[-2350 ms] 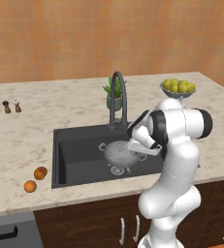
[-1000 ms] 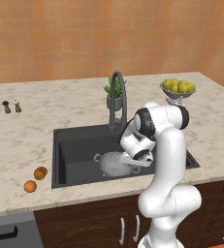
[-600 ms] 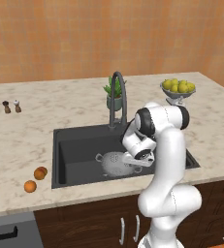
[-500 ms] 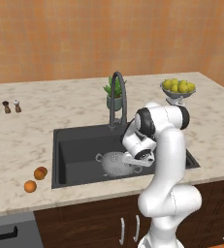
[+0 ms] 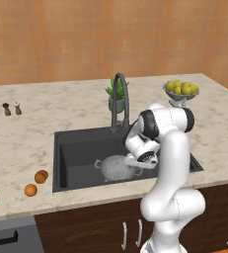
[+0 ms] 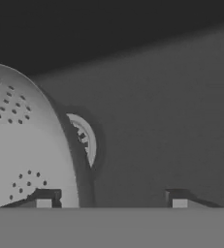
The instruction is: Put the colander in the sink, put the apple, tangerine, peach in the colander, and turn on the sink faucet and pour water over the colander.
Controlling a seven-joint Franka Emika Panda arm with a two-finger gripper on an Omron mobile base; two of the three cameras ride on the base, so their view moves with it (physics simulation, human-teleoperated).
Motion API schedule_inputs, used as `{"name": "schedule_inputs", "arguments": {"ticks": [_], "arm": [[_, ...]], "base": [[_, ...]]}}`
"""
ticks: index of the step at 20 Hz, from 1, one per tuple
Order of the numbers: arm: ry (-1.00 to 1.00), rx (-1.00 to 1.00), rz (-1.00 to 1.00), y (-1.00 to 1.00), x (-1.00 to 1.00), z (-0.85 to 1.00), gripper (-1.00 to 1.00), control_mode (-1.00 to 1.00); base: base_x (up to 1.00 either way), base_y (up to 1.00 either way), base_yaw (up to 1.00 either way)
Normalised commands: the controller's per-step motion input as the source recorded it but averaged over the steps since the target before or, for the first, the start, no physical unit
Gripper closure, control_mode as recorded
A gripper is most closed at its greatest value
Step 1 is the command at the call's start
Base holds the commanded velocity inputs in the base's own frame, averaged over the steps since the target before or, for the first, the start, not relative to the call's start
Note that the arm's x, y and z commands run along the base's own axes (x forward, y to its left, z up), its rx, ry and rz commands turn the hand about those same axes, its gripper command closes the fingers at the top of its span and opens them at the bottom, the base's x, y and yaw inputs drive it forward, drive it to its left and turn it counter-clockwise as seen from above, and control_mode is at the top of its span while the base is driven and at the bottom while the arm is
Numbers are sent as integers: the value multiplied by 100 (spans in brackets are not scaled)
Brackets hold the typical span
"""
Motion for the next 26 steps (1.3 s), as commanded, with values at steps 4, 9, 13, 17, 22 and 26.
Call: {"name": "schedule_inputs", "arguments": {"ticks": [4, 9, 13, 17, 22, 26], "arm": [[-10, -3, 0, 0, -8, 71, -100, -100], [-4, -8, 0, -2, -38, 88, -100, -100], [-3, -7, 0, -15, -50, 80, -100, -100], [0, -3, 0, -16, -29, 99, -100, -100], [0, -2, -3, -5, -18, 100, -100, -100], [0, -2, -5, -1, -13, 100, -100, -100]], "base": [[0, 0, 0], [0, 0, 0], [0, 0, 0], [0, 0, 0], [0, 0, 0], [0, 0, 0]]}}
